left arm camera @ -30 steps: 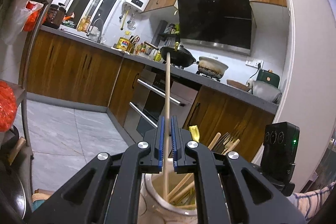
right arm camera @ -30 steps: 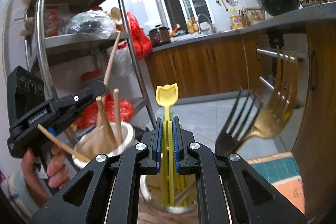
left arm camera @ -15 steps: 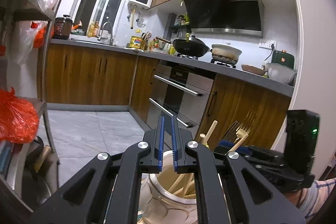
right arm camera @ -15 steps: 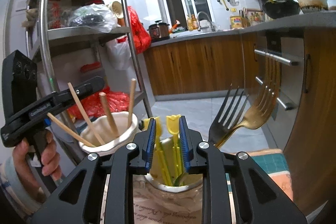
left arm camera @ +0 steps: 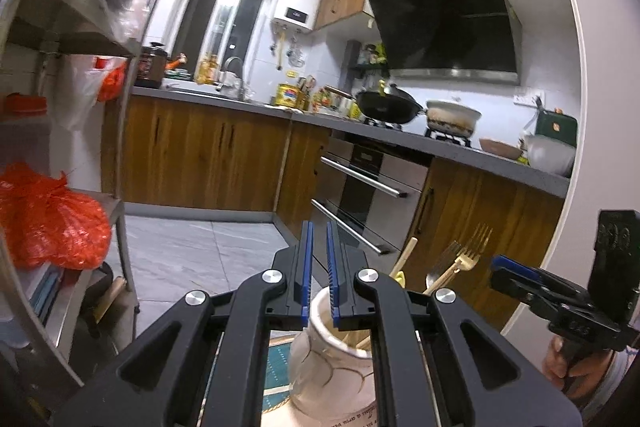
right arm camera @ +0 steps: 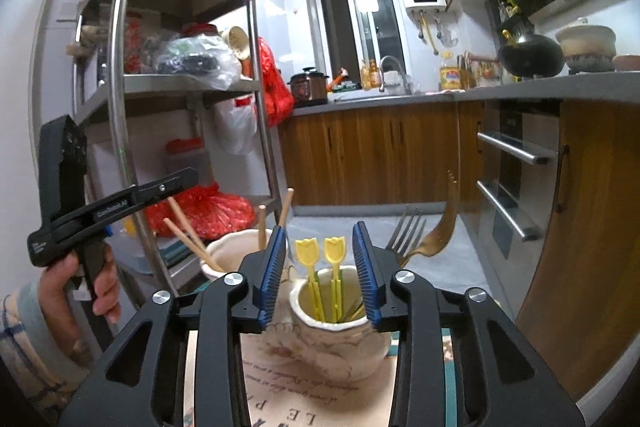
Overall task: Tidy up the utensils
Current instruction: 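Open both tools and withdraw from the holder back over the mat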
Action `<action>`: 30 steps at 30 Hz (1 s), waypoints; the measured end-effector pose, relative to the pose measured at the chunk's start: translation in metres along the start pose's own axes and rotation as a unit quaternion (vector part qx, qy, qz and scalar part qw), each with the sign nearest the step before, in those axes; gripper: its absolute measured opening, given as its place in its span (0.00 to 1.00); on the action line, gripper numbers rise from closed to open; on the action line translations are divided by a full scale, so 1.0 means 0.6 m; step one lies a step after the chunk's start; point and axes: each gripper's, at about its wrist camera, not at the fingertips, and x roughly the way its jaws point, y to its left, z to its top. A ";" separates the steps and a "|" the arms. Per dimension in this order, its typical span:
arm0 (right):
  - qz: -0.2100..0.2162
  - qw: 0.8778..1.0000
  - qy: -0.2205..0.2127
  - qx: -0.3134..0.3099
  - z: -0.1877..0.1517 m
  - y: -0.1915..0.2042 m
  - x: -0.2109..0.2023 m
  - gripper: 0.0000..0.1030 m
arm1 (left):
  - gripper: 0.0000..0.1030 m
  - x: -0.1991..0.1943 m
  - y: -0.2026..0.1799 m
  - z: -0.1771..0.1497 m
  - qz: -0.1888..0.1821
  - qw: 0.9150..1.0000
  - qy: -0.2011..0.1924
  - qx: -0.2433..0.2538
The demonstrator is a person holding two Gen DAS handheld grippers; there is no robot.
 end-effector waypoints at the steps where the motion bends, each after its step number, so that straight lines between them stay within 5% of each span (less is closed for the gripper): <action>1: -0.001 1.000 -0.003 -0.004 -0.001 0.003 -0.008 0.40 | 0.07 -0.008 0.002 0.000 0.008 1.000 -0.002 -0.003; 3: -0.004 1.000 -0.003 -0.014 -0.003 0.009 -0.019 0.53 | 0.12 -0.023 0.004 0.000 0.023 1.000 -0.009 -0.008; 6: -0.001 1.000 -0.009 -0.022 -0.009 0.013 -0.038 0.79 | 0.47 -0.046 0.006 0.000 0.042 0.999 -0.016 -0.017; 9: 0.001 1.000 -0.012 -0.019 -0.011 0.011 -0.056 0.90 | 0.60 -0.068 0.006 0.001 0.047 0.998 -0.021 -0.025; 14: -0.013 1.000 -0.019 -0.006 -0.015 -0.001 -0.080 0.95 | 0.82 -0.104 -0.011 -0.004 0.072 0.997 -0.032 -0.013; 30: -0.076 0.997 -0.002 0.021 -0.046 -0.039 -0.132 0.95 | 0.94 -0.167 -0.090 -0.054 0.071 0.997 0.004 0.009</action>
